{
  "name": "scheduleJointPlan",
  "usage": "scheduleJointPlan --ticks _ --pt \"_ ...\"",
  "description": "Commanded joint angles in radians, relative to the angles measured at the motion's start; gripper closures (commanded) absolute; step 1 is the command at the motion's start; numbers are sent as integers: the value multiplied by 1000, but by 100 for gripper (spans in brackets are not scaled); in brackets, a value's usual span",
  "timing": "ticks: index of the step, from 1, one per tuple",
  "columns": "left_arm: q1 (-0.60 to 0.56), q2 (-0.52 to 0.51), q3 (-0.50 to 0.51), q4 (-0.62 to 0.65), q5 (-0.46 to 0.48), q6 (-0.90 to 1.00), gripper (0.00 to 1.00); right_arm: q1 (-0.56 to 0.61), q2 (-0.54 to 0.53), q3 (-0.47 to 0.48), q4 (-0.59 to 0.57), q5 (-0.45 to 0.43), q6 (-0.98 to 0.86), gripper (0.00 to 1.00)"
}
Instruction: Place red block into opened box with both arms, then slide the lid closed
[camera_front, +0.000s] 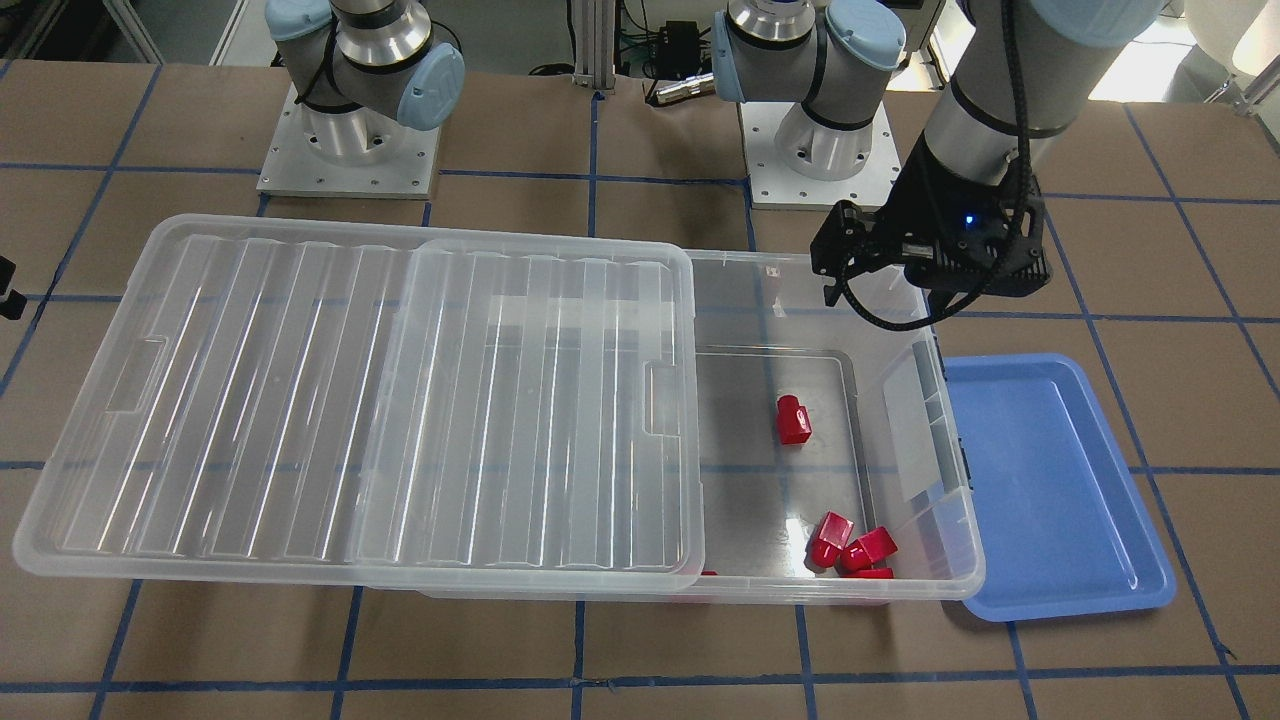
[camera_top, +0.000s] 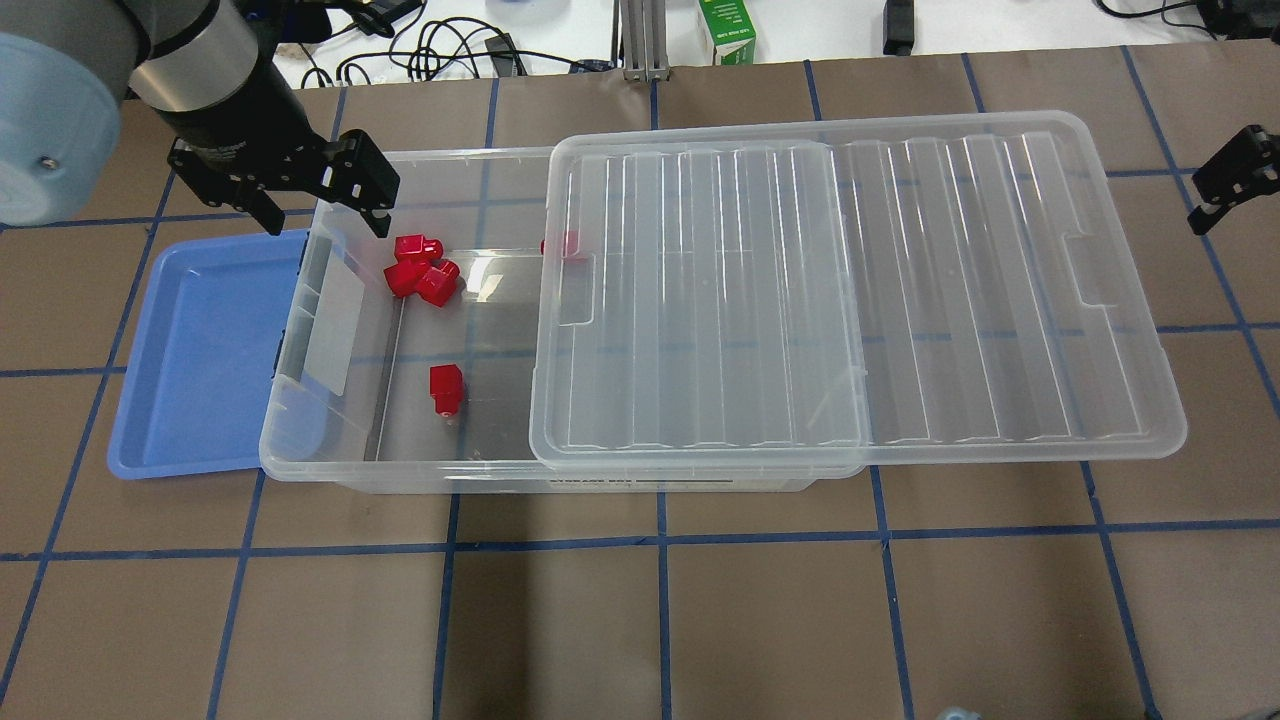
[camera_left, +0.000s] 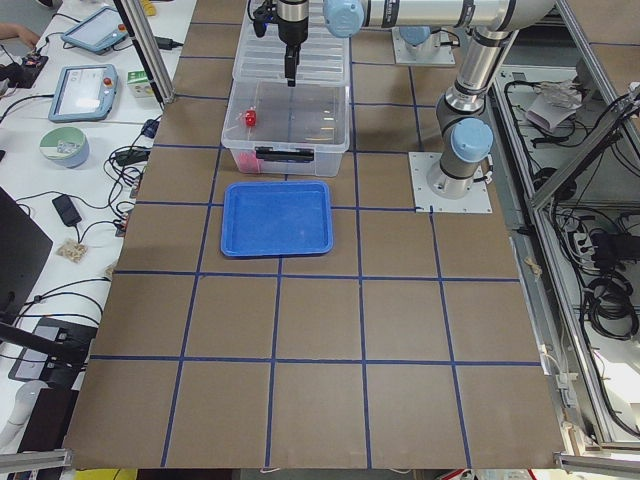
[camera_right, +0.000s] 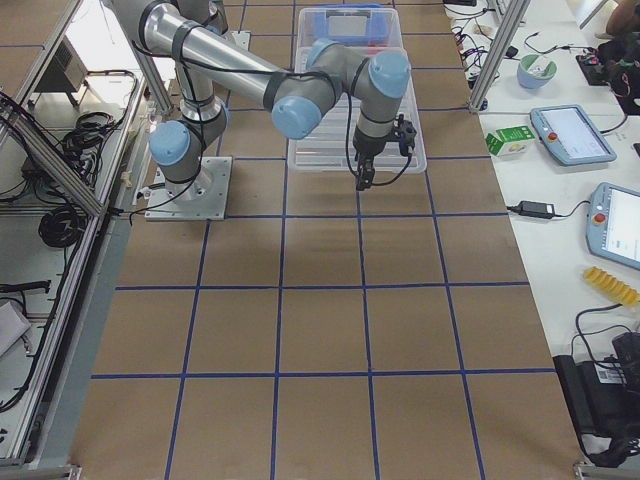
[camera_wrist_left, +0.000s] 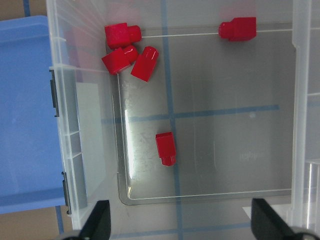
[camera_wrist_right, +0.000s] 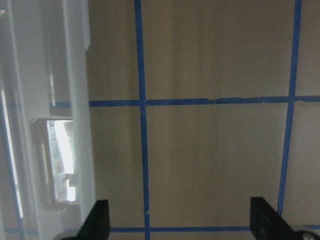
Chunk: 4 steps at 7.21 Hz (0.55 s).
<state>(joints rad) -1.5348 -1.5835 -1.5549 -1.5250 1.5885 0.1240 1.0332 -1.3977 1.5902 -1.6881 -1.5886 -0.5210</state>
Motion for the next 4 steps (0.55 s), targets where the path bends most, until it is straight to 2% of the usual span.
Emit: scheduleJointPlan --ticks 1,4 --pt "13 17 -7 5 45 14 0 -2 16 92 -116 -25 4 0" --pt "1 5 -2 3 10 2 0 28 14 99 -116 -16 45 0"
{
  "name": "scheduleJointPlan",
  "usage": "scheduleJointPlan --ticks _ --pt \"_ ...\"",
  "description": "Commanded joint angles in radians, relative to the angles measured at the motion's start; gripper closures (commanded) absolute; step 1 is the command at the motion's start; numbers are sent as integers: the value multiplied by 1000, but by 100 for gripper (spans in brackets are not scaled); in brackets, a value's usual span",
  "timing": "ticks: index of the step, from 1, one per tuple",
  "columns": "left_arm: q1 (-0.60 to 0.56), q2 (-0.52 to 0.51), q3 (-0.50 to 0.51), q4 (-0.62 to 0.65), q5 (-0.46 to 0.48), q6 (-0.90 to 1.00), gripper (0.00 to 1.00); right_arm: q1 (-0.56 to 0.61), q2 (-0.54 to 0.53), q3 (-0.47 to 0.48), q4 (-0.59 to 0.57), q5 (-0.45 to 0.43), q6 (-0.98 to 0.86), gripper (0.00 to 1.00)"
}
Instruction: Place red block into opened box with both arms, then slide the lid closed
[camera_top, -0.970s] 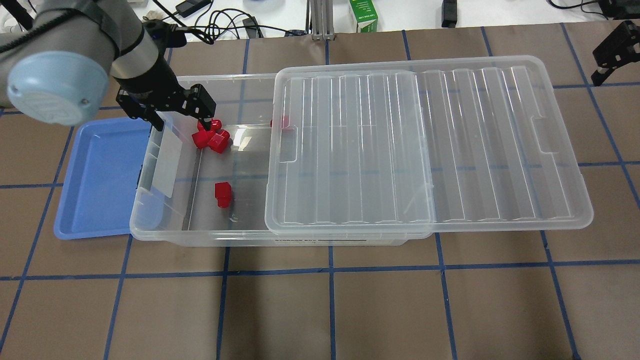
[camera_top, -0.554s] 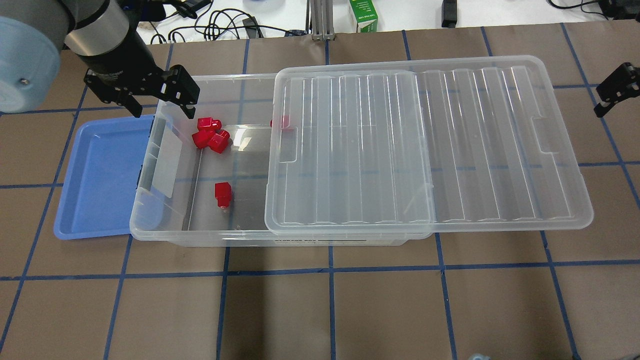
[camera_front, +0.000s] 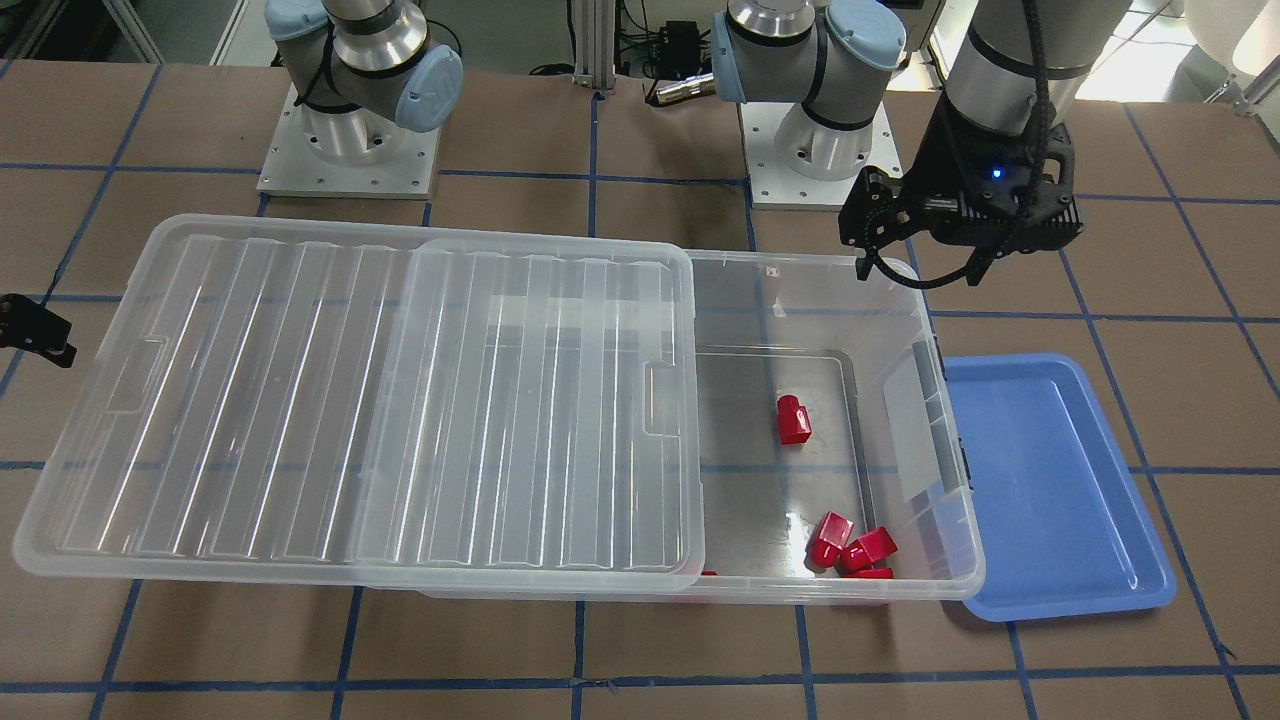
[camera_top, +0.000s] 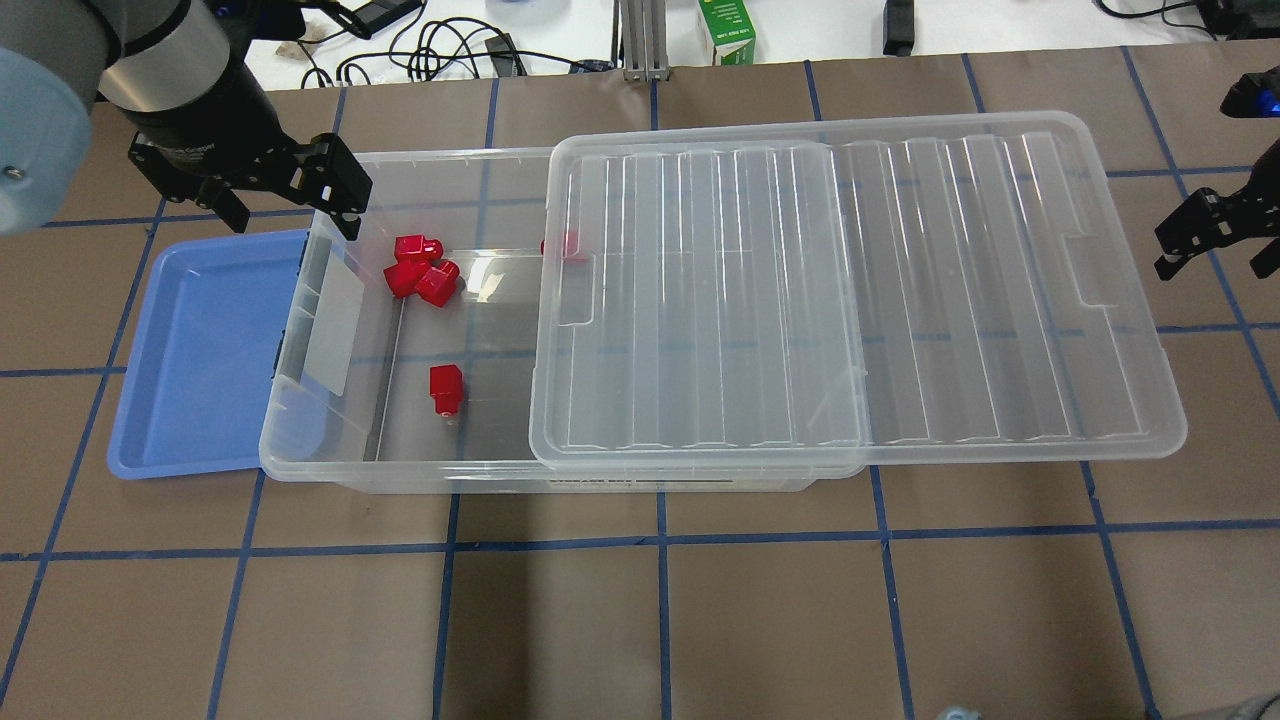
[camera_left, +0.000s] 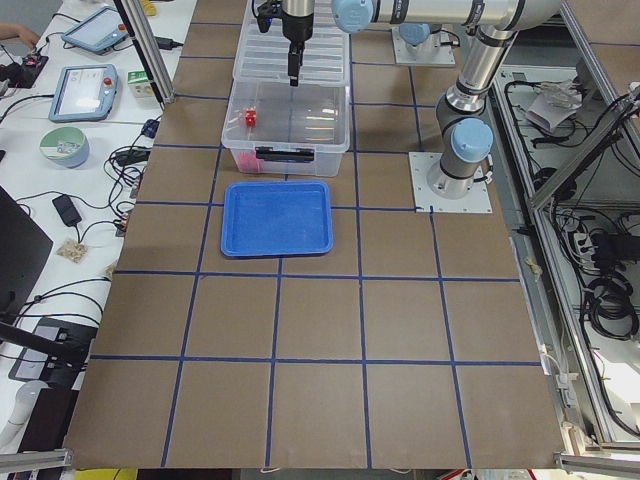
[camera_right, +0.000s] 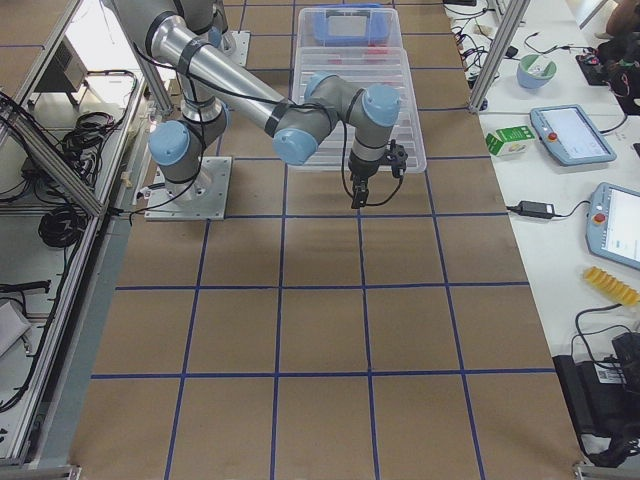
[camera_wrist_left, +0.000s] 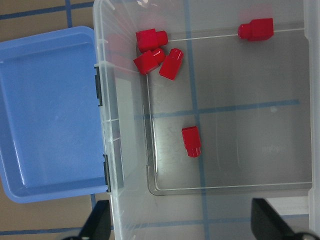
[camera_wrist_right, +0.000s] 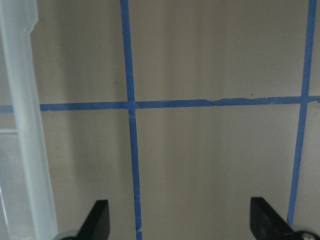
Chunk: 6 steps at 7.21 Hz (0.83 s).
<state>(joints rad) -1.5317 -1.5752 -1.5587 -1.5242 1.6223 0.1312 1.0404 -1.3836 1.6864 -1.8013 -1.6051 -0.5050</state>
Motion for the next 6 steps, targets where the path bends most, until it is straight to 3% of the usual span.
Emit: scheduleJointPlan --ticks 1,6 --pt "-1 7 2 2 -27 -5 0 77 0 6 -3 1 86 0" --pt "-1 9 -1 2 -28 -5 0 258 6 -3 -13 7 322 0"
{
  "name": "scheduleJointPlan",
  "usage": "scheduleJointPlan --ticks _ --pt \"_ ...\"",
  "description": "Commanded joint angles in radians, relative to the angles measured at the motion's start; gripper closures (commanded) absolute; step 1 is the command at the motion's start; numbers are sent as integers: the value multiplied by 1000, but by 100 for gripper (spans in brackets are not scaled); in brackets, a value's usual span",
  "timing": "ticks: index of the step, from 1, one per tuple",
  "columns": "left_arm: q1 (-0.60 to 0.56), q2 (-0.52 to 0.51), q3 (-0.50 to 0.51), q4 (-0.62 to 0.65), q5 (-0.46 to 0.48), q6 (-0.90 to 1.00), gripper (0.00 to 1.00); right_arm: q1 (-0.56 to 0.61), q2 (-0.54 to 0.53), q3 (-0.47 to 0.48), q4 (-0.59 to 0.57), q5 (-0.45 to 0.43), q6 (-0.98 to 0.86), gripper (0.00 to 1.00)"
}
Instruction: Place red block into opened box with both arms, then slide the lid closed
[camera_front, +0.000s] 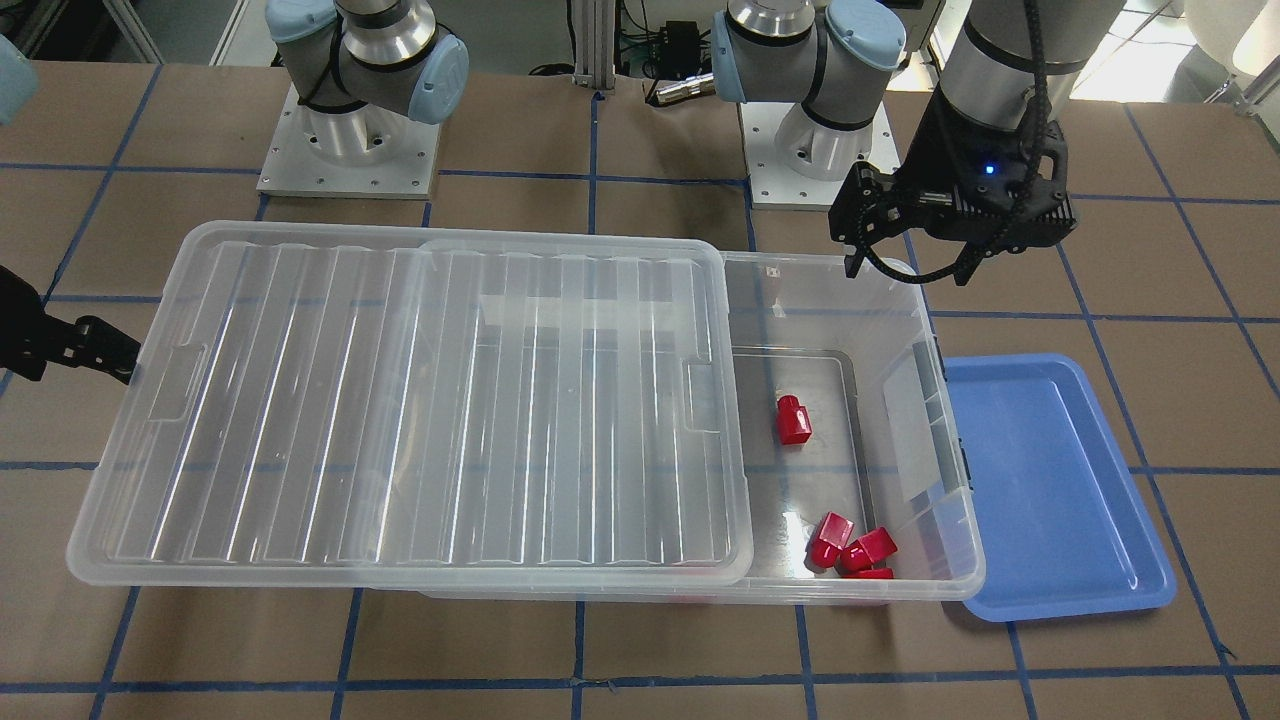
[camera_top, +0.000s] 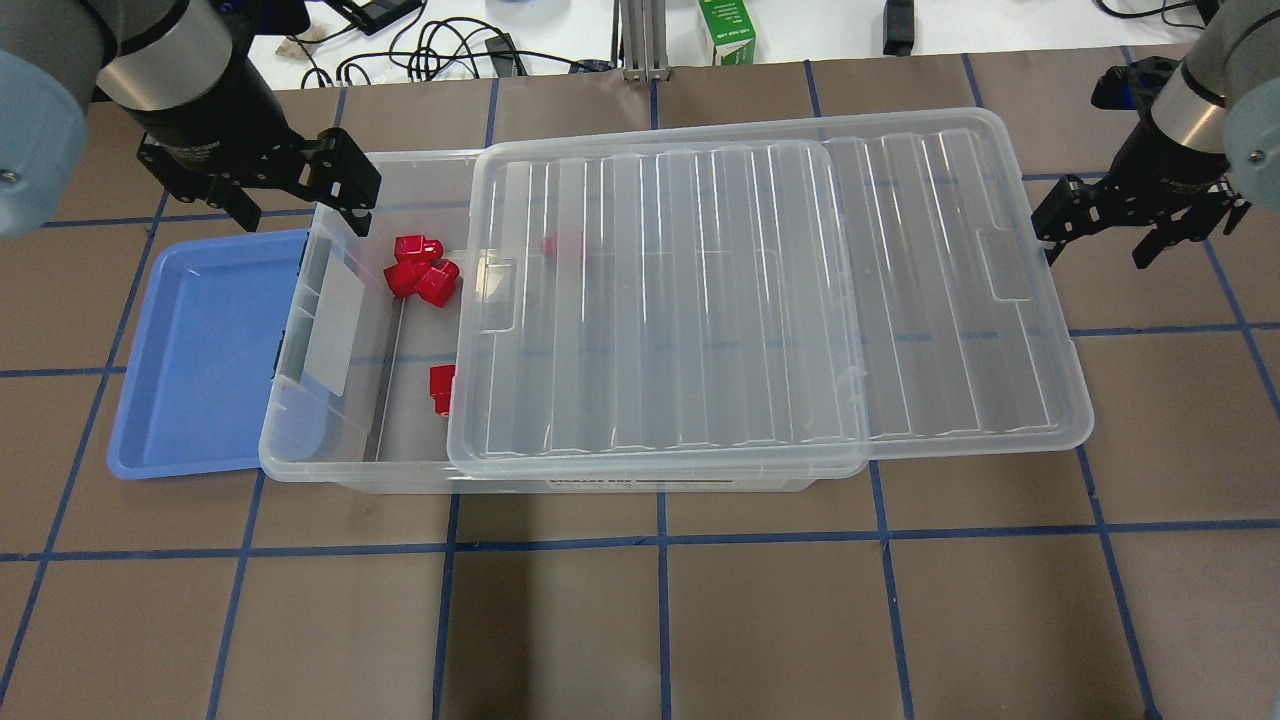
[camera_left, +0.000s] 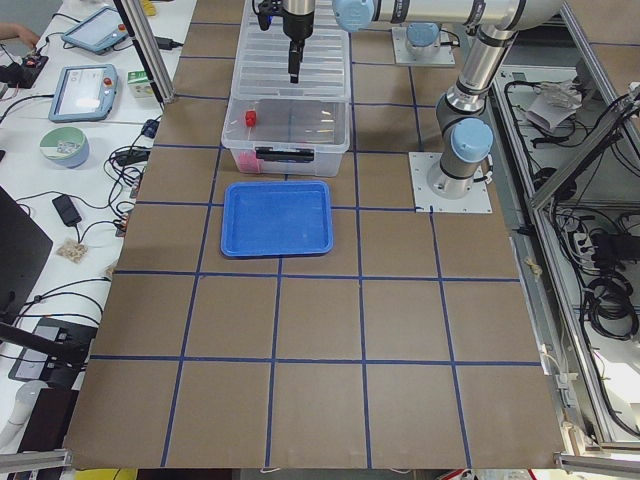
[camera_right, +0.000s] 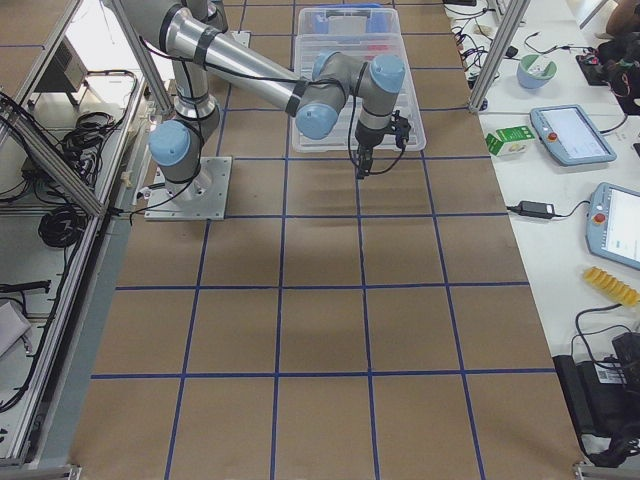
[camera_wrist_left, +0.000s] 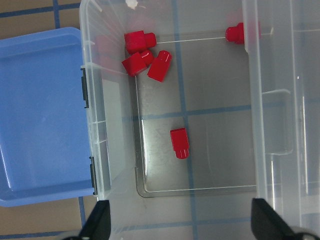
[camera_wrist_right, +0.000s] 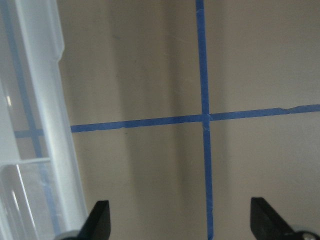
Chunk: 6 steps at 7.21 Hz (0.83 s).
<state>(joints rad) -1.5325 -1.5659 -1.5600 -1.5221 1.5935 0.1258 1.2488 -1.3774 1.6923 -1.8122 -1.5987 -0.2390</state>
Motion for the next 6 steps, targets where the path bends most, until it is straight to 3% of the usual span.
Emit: scheduleJointPlan --ticks 1,6 --pt "0 1 0 -1 0 0 0 94 0 -16 -2 -1 96 0" --pt "0 4 1 -1 -1 0 0 225 1 -16 -22 13 213 0"
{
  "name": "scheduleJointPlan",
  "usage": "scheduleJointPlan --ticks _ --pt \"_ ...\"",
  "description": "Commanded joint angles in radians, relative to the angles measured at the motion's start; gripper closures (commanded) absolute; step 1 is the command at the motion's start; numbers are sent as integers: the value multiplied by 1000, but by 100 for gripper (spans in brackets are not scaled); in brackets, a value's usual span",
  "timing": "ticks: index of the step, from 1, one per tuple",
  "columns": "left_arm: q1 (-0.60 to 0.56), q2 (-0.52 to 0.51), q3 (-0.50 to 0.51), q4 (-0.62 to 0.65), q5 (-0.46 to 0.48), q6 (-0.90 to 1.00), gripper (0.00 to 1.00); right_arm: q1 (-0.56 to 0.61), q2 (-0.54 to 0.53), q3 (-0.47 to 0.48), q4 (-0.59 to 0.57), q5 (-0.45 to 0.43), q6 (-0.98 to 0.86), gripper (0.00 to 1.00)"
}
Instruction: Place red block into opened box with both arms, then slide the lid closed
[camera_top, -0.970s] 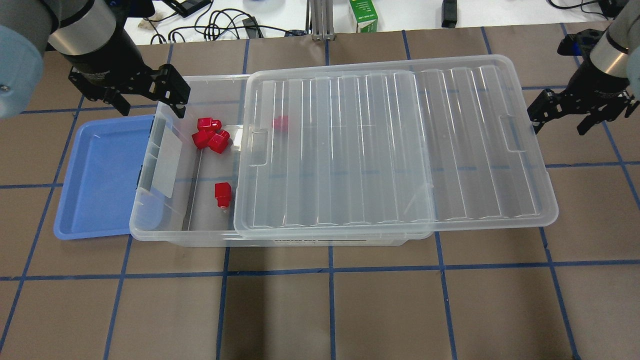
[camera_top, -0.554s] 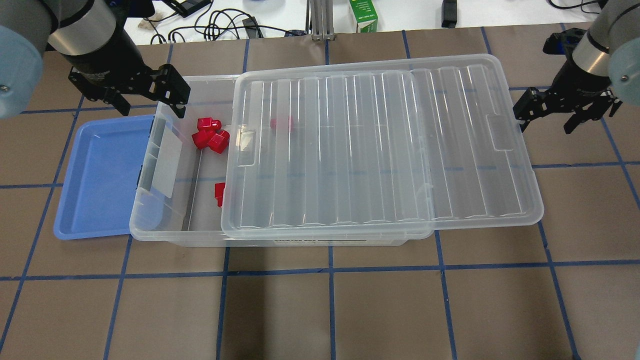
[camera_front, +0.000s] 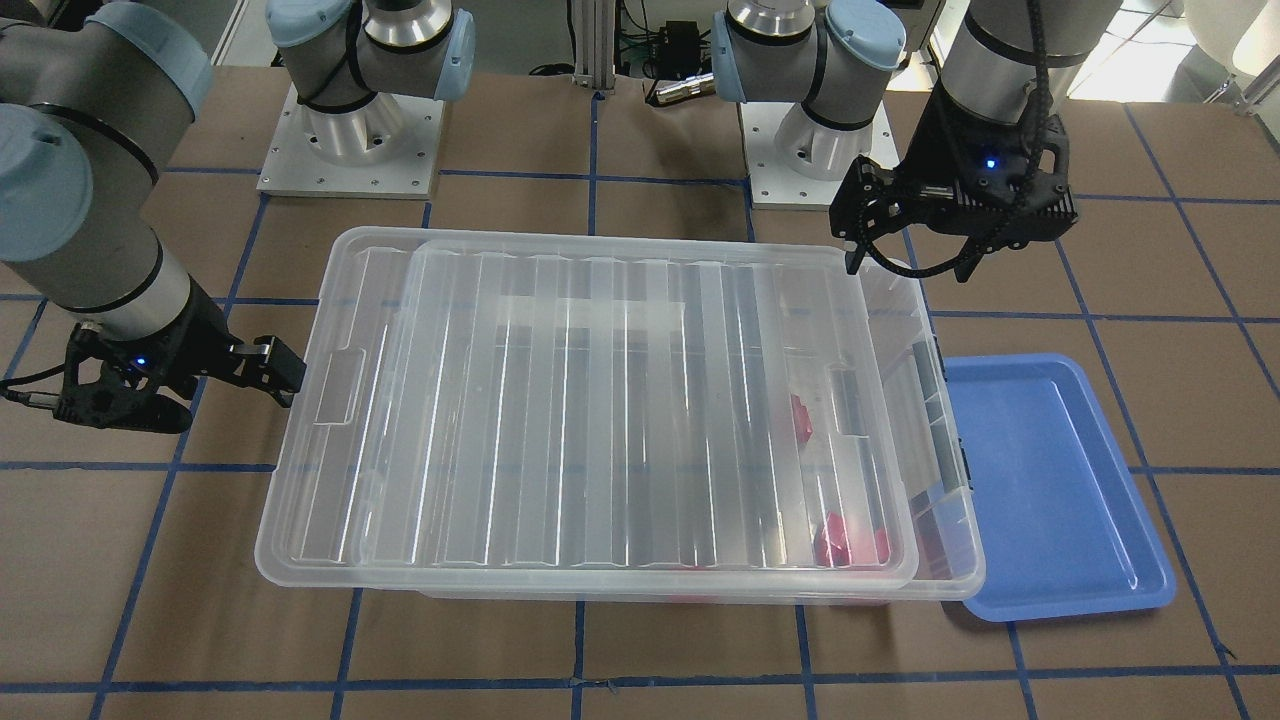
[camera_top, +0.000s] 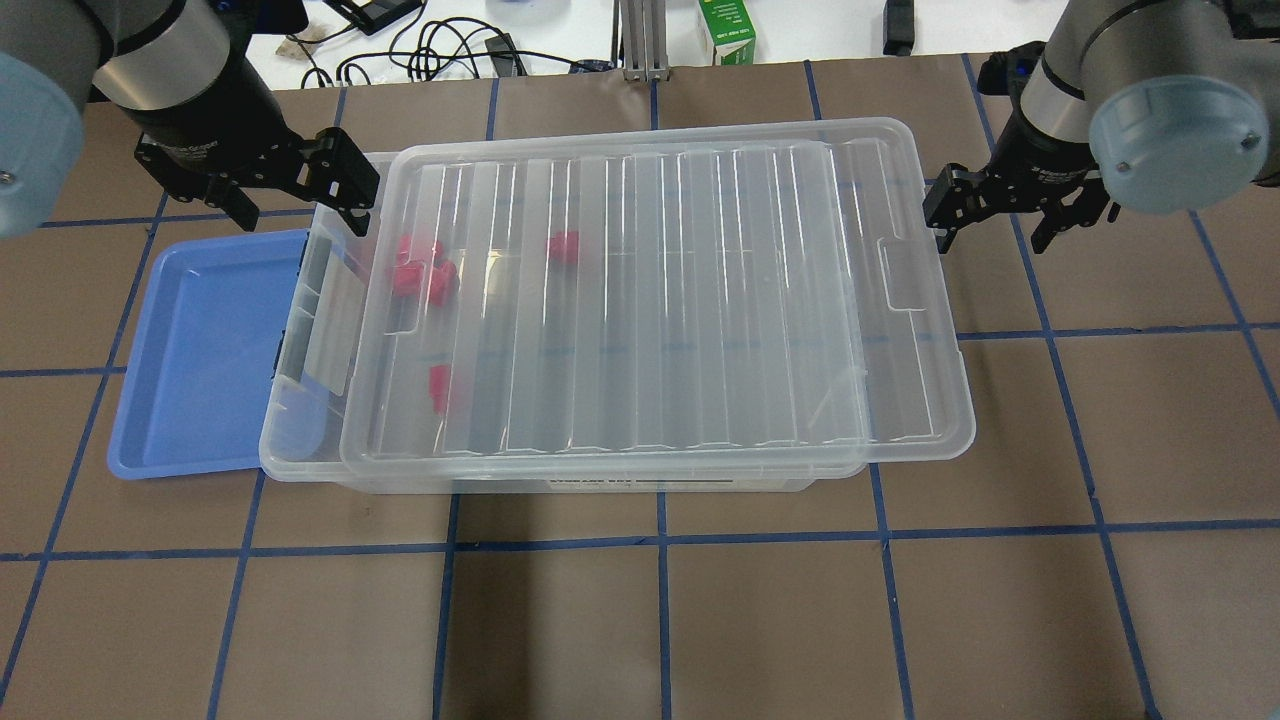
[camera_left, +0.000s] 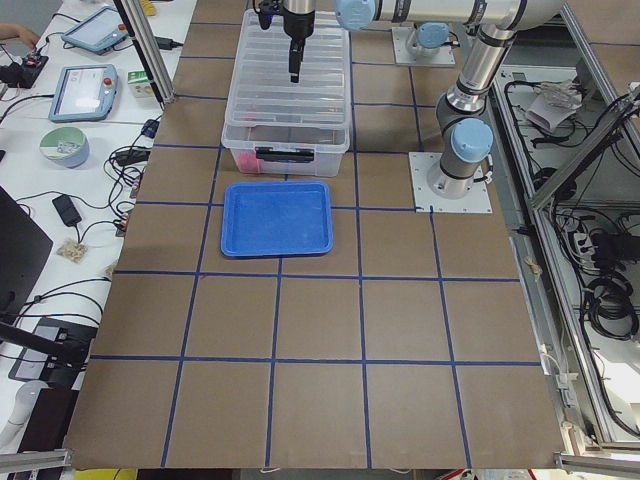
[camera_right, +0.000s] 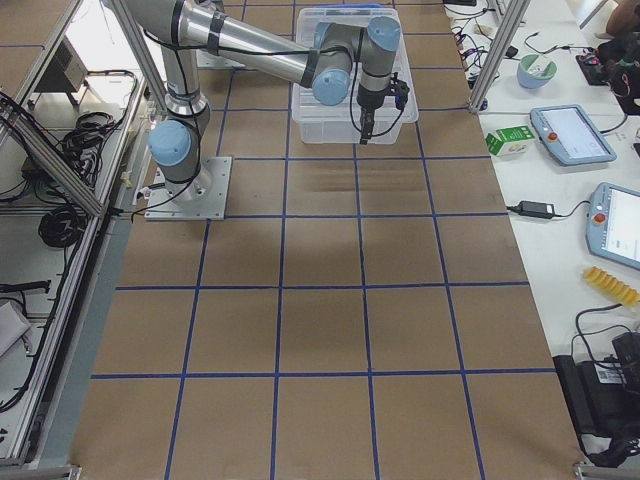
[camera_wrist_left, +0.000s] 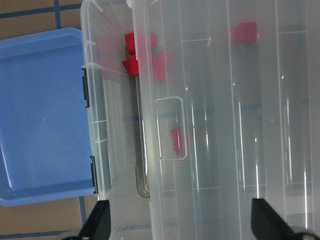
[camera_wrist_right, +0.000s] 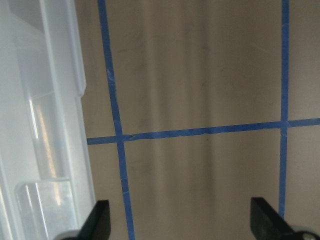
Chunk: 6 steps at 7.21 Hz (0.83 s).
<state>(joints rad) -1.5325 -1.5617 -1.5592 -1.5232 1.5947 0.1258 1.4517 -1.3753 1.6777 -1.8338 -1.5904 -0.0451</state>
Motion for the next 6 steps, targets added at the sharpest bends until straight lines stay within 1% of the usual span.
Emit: scheduleJointPlan --ticks 1,2,3,5,6 --pt "0 -4 10 0 4 -2 0 23 1 -3 -2 12 19 0" --pt "0 -3 13 -2 2 -3 0 21 2 -30 -2 10 19 0" --pt "0 -6 16 -3 2 -8 0 22 -4 -86 19 12 19 0" --pt "0 -15 16 -3 1 -15 0 85 -45 -244 193 44 48 0" --pt "0 -17 17 -3 1 -20 0 143 -79 -287 229 44 120 0"
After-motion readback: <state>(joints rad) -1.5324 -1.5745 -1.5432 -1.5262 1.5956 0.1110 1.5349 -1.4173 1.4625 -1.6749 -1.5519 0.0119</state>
